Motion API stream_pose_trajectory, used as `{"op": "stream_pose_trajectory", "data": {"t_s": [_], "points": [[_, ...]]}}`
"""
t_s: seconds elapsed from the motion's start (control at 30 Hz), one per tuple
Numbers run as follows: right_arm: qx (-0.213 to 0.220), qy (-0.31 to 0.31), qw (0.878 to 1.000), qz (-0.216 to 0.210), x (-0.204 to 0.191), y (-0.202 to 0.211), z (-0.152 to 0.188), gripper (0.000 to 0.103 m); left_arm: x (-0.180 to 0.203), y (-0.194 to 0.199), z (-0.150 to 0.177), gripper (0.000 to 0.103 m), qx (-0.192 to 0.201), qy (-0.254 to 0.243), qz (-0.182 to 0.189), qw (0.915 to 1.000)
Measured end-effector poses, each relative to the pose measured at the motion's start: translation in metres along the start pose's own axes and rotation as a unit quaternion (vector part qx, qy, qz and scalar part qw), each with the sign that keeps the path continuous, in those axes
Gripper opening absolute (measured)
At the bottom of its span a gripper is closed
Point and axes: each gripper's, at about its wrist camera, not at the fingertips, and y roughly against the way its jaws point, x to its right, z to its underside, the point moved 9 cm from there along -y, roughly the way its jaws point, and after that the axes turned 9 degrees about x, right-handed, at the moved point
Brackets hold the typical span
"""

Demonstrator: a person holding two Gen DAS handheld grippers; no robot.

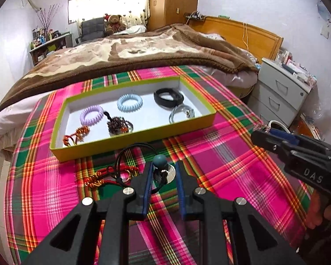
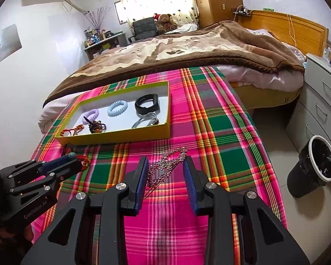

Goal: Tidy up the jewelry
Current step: 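Grasp the black cord hair tie with the left tool while the right tool holds the clip, then carry the hair tie and clip into the box and open both tools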

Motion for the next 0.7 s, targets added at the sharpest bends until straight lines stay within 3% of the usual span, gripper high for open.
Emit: {"op": "stream_pose_trajectory", "data": {"t_s": [0.7], "points": [[0.035,0.027,0.999,-0.03,-0.04,0.011,-0.031,0.033,-0.034,0.028,-0.037,0.021,0.056,0.015,-0.012,0.9982]]}}
